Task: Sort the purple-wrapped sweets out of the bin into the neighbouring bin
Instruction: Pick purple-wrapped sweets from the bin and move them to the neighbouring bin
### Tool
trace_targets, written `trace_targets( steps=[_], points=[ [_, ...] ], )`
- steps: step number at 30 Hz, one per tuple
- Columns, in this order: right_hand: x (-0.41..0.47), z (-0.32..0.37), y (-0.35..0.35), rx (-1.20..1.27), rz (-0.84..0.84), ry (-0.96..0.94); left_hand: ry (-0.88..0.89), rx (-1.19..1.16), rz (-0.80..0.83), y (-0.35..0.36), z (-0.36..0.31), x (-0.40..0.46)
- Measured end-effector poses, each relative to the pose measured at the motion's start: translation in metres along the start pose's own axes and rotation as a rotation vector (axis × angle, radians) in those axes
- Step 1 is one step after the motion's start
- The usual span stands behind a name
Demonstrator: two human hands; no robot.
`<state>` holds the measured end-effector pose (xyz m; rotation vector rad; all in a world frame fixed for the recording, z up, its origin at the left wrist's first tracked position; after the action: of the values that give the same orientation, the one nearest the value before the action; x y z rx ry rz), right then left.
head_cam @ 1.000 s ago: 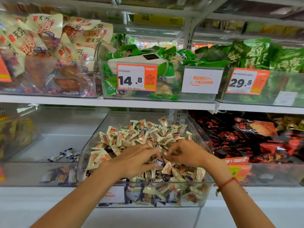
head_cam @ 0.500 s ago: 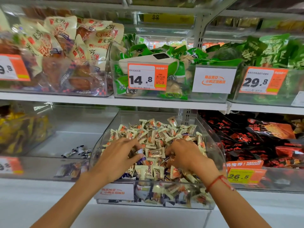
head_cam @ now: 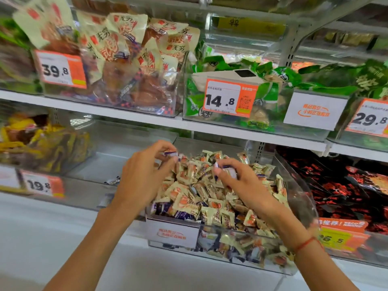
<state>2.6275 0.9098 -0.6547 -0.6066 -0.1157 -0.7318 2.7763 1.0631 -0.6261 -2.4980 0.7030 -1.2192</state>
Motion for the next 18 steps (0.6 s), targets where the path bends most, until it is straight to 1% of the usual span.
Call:
trace_targets(
  steps=[4, 6, 7, 10, 12, 14, 16, 18],
  points=[
    [0.033, 0.047, 0.069, -0.048, 0.094, -0.147, -0.139, 0.044, -0.144, -0.034, 0.055, -0.001],
    [0.051, 0.067, 0.104, -0.167, 0.131, -0.233, -0.183, 0.144, -0.188, -0.042, 0.078, -0.005],
    [0.059, 0.074, 0.122, -0.255, 0.157, -0.272, -0.202, 0.187, -0.184, -0.042, 0.088, -0.007],
    [0.084, 0.072, 0.168, -0.541, 0.248, -0.329, -0.283, 0.294, -0.096, -0.036, 0.115, -0.005],
    [0.096, 0.060, 0.188, -0.716, 0.325, -0.303, -0.316, 0.331, -0.028, -0.030, 0.128, -0.004],
    [0.100, 0.051, 0.195, -0.846, 0.413, -0.252, -0.334, 0.313, 0.062, -0.021, 0.138, -0.006],
    [0.091, 0.055, 0.185, -0.823, 0.450, -0.249, -0.336, 0.313, 0.166, -0.011, 0.141, -0.010],
    [0.074, 0.068, 0.161, -0.680, 0.391, -0.314, -0.297, 0.326, 0.205, -0.007, 0.134, -0.010]
  ],
)
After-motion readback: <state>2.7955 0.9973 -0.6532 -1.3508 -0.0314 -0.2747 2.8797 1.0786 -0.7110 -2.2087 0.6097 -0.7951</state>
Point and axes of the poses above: each hand's wrist, its own x-axis towards the middle knuckle, its own y-axis out of the palm, z = x × y, the point moved 10 cm from there along x, towards the middle knuckle, and after that the axes turned 2 degrees about y, right-handed, at the moved point
